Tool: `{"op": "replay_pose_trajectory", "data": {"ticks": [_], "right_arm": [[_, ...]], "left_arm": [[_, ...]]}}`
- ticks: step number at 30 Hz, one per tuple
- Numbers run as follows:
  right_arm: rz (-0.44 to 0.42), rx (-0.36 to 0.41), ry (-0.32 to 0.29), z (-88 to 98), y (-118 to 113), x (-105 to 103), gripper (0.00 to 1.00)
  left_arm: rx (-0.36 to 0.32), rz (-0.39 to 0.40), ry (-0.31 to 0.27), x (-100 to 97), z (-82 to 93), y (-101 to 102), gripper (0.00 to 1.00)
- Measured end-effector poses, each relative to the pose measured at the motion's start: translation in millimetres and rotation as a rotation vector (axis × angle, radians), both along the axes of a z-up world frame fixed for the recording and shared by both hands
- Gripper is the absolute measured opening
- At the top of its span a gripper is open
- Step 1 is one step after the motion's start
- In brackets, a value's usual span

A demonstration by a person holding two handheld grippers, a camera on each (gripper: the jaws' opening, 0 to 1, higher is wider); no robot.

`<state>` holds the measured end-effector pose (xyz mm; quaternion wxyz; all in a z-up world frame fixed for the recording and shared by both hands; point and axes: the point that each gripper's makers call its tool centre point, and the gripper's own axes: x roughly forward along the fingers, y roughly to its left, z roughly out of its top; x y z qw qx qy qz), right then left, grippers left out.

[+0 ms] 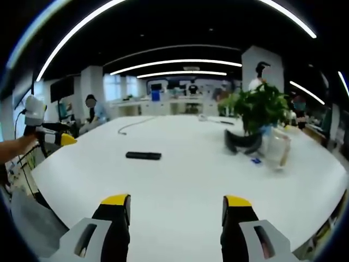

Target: Press the specified remote control buttons in sequence, fully releasing each button before pressing the next.

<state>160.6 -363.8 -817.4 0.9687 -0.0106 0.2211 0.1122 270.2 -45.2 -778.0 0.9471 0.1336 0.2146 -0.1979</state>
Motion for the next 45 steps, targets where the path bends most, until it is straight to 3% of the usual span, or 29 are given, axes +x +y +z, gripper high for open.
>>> {"op": "replay_pose_trajectory", "data": {"ticks": [16, 21, 31, 35, 38, 45], "right_arm": [[-0.012, -0.01, 0.021, -3.9, -3, -1, 0.63], [0.002, -0.029, 0.044, -8.4, 0, -1, 0.62], [0.03, -0.093, 0.095, -19.9, 4, -3, 0.59], [0.044, -0.112, 0.133, -27.5, 6, -4, 0.53], [0.06, -0.124, 0.179, -35.6, 9, -7, 0.48], [0.1, -0.174, 0.262, -48.8, 12, -14, 0.22]], "left_arm": [[0.127, -0.194, 0.116, 44.6, -21.7, -40, 0.76], [0.138, -0.256, 0.201, 55.8, -35.7, -49, 0.76], [0.231, -0.461, 0.271, 90.1, -61.8, -70, 0.72], [0.304, -0.482, 0.278, 112.0, -73.3, -72, 0.67], [0.315, -0.516, 0.299, 122.6, -79.8, -79, 0.65], [0.379, -0.616, 0.354, 139.4, -108.9, -91, 0.64]]}}
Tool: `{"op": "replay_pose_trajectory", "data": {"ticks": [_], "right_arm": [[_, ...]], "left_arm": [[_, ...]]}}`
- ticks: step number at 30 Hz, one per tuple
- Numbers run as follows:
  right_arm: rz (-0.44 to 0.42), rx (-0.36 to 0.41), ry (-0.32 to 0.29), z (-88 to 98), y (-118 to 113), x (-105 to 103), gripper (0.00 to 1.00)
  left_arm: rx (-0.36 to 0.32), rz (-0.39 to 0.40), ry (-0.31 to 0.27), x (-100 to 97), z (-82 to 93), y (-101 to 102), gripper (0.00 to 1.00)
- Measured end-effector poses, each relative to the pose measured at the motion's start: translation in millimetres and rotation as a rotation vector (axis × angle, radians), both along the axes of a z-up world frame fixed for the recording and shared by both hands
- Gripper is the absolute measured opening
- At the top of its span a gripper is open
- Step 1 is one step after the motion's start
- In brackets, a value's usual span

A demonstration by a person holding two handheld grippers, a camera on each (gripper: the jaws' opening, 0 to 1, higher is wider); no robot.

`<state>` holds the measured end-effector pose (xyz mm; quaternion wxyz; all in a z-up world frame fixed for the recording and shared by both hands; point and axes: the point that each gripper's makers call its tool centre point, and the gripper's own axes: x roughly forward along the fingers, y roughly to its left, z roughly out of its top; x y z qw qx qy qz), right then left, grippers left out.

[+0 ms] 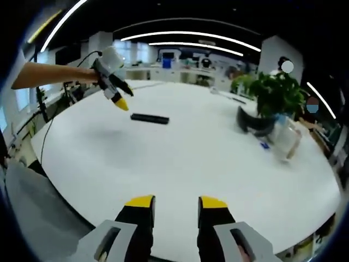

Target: Press the specified remote control buttons in sequence, fully releasing each button before pressing the next.

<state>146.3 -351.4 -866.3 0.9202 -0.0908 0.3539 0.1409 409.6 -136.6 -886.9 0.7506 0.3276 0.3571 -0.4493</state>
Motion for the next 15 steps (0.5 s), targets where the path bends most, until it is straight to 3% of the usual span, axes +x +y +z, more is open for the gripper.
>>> {"op": "replay_pose_trajectory", "data": {"ticks": [7, 15], "right_arm": [[0.007, -0.004, 0.062, -8.2, 0, -5, 0.07], [0.012, -0.014, 0.084, -11.9, -1, -5, 0.08]], "left_arm": [[0.064, -0.038, 0.051, 11.9, -29.8, -2, 0.58], [0.136, -0.104, 0.081, 25.8, -48.5, 1, 0.54]]}}
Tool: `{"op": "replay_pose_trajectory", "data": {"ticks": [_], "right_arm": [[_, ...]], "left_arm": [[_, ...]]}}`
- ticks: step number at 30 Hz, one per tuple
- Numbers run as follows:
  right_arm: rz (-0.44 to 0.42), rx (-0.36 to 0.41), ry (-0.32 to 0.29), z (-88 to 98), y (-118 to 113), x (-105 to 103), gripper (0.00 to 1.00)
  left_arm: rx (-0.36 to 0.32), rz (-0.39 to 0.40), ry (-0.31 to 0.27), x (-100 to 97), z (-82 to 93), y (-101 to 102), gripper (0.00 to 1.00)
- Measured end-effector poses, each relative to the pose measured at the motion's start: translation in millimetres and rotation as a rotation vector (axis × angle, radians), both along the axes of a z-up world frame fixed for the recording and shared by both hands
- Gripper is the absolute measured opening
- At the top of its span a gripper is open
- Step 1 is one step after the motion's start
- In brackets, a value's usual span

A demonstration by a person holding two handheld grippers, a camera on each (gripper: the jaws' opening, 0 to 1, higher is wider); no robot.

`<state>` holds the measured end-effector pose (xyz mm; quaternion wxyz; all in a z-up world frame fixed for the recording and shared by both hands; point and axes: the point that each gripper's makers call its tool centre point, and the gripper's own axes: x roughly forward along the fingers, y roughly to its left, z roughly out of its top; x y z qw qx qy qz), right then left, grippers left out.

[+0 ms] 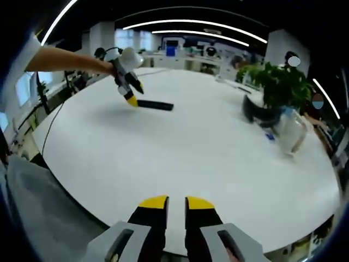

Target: Press the specified remote control buttons in sequence, fully releasing each button before pressing the next.

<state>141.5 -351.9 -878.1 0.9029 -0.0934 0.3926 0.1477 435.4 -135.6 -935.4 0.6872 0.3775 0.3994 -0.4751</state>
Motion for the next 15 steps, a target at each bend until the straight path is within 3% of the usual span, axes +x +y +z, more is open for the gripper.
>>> {"op": "replay_pose_trajectory", "data": {"ticks": [4, 5, 6, 8, 11, 13, 15], "right_arm": [[0.009, -0.005, 0.007, -1.3, 1, -1, 0.09], [0.016, -0.006, 0.011, -2.0, 2, -1, 0.09], [0.019, -0.005, 0.017, -2.8, 3, -1, 0.1], [0.023, -0.007, 0.014, -2.3, 4, 0, 0.1], [0.017, -0.008, 0.013, -2.0, 3, 0, 0.09], [0.017, -0.006, 0.014, -2.1, 3, 1, 0.09], [0.022, -0.012, 0.017, -2.6, 4, 1, 0.08]], "left_arm": [[0.035, -0.001, 0.032, 5.3, -6.7, 3, 0.52], [0.019, -0.002, 0.068, 1.7, -7.0, 1, 0.5], [0.022, 0.021, 0.057, 5.4, -7.1, 1, 0.5], [0.022, -0.01, 0.072, 2.0, -7.9, 0, 0.48], [0.021, -0.031, 0.134, -4.0, -10.9, -2, 0.41], [0.017, 0.018, 0.179, -6.8, -12.1, 0, 0.39], [0.025, -0.029, 0.152, -4.2, -11.6, -1, 0.38]]}}
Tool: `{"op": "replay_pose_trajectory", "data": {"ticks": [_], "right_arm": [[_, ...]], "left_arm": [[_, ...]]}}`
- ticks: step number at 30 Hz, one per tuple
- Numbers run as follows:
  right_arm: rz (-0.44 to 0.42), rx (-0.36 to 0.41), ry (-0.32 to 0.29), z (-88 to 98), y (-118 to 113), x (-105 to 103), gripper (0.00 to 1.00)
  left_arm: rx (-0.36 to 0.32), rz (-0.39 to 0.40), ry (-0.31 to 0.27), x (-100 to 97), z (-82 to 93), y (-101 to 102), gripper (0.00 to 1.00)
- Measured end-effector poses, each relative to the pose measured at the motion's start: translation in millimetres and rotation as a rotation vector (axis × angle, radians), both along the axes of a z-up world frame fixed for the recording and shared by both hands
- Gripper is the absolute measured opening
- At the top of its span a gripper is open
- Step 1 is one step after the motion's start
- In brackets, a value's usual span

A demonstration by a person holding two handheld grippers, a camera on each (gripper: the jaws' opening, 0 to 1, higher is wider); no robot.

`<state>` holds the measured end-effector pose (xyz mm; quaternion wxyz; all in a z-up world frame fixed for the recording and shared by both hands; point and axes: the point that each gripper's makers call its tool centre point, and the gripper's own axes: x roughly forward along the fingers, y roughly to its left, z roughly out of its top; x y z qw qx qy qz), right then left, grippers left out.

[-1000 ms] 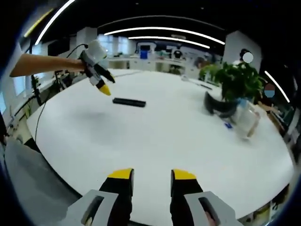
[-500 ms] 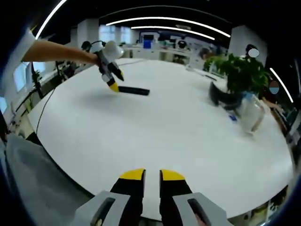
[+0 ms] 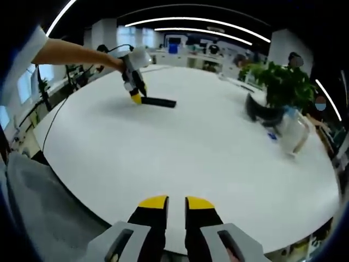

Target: Press the specified remote control buttons in sequence, fully releasing each button before pressing the next.

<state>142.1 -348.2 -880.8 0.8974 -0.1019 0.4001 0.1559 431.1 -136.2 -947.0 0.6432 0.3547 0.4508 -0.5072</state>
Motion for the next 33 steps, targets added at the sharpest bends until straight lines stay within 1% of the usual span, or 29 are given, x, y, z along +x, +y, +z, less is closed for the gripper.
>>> {"op": "replay_pose_trajectory", "data": {"ticks": [1, 3, 5, 7, 9, 10, 16, 19, 22, 24, 27, 29, 30, 33], "right_arm": [[0.0, 0.0, 0.0, 0.1, 0, 0, 0.08], [-0.002, 0.002, -0.007, 1.4, 1, 1, 0.08], [-0.003, 0.004, -0.011, 2.1, 1, 1, 0.08], [0.002, 0.005, -0.013, 2.5, 2, 1, 0.08], [0.004, 0.0, -0.013, 2.3, 2, 1, 0.08], [0.004, -0.002, -0.012, 2.0, 2, 1, 0.08], [-0.001, 0.005, -0.023, 4.7, 1, 2, 0.07], [0.0, 0.004, -0.029, 5.8, 1, 2, 0.07], [0.002, 0.006, -0.029, 6.2, 1, 1, 0.06], [0.005, 0.006, -0.031, 6.5, 1, 1, 0.06], [0.007, 0.007, -0.027, 5.9, 2, -1, 0.05], [0.009, 0.009, -0.029, 6.3, 3, -1, 0.04], [0.011, 0.01, -0.031, 6.5, 3, -1, 0.04], [0.015, 0.01, -0.032, 6.9, 4, -2, 0.03]], "left_arm": [[0.007, 0.007, 0.004, 1.0, -0.2, 0, 0.38], [0.018, -0.008, 0.005, -0.5, -0.3, -1, 0.36], [0.037, -0.067, 0.003, -5.2, 0.0, -3, 0.31], [0.052, -0.086, 0.0, -9.2, 0.1, -4, 0.25], [0.076, -0.106, -0.014, -10.5, -0.3, -4, 0.23], [0.086, -0.077, -0.006, -10.4, -0.5, -4, 0.23], [0.115, -0.07, -0.01, -11.8, 0.1, -4, 0.23], [0.119, -0.051, -0.004, -14.9, 0.5, -4, 0.22], [0.129, -0.043, -0.002, -22.2, 0.3, -6, 0.22], [0.141, -0.051, -0.002, -30.0, 0.3, -7, 0.22], [0.148, -0.059, -0.001, -34.8, 0.0, -7, 0.22], [0.144, -0.047, -0.001, -40.5, 0.2, -7, 0.22], [0.139, -0.046, -0.002, -39.7, -0.4, -6, 0.22], [0.127, -0.044, -0.003, -45.5, -0.5, -6, 0.22]]}}
